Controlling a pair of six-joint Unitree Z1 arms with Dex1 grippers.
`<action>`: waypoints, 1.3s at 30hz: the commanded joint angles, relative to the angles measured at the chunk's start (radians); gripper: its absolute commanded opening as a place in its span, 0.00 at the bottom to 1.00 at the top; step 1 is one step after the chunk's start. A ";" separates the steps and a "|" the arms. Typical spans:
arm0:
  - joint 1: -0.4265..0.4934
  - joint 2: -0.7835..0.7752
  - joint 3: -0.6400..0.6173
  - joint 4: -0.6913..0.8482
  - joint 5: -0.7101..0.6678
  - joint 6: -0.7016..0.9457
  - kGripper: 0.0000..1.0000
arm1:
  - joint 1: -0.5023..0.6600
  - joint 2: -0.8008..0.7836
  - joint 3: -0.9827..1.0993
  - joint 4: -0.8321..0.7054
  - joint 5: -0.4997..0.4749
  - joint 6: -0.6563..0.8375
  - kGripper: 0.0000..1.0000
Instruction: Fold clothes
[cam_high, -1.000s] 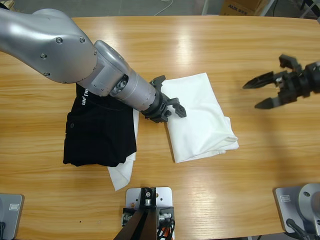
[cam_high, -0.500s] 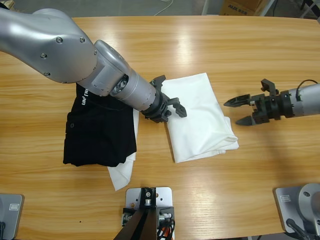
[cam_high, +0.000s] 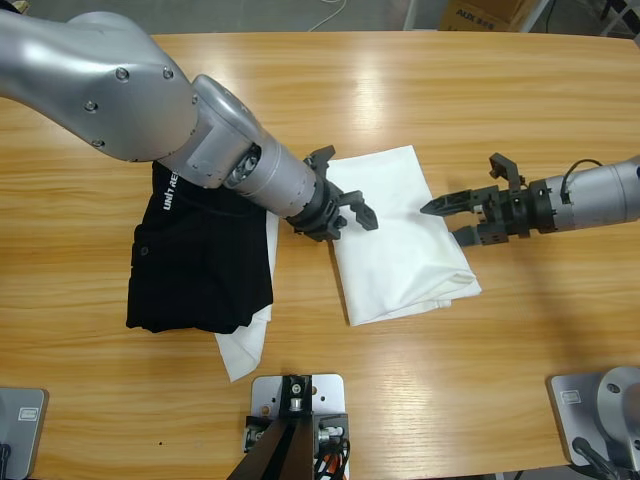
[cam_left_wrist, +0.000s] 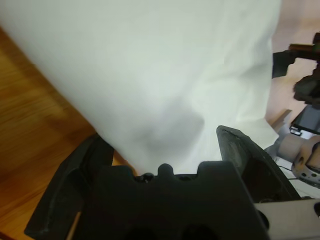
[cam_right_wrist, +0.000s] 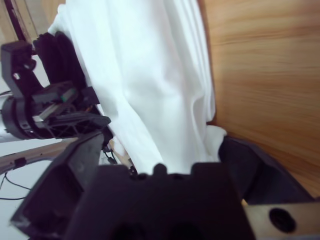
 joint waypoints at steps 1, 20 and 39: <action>-0.004 0.069 -0.004 -0.010 0.004 -0.010 0.81 | 0.066 0.177 0.047 -0.047 -0.017 0.026 0.99; 0.003 0.073 0.009 -0.128 -0.053 -0.004 0.00 | 0.075 0.239 0.056 -0.144 -0.010 0.029 0.01; -0.024 0.053 0.030 -0.318 -0.097 0.015 0.00 | 0.129 -0.090 0.008 -0.038 -0.029 0.011 0.00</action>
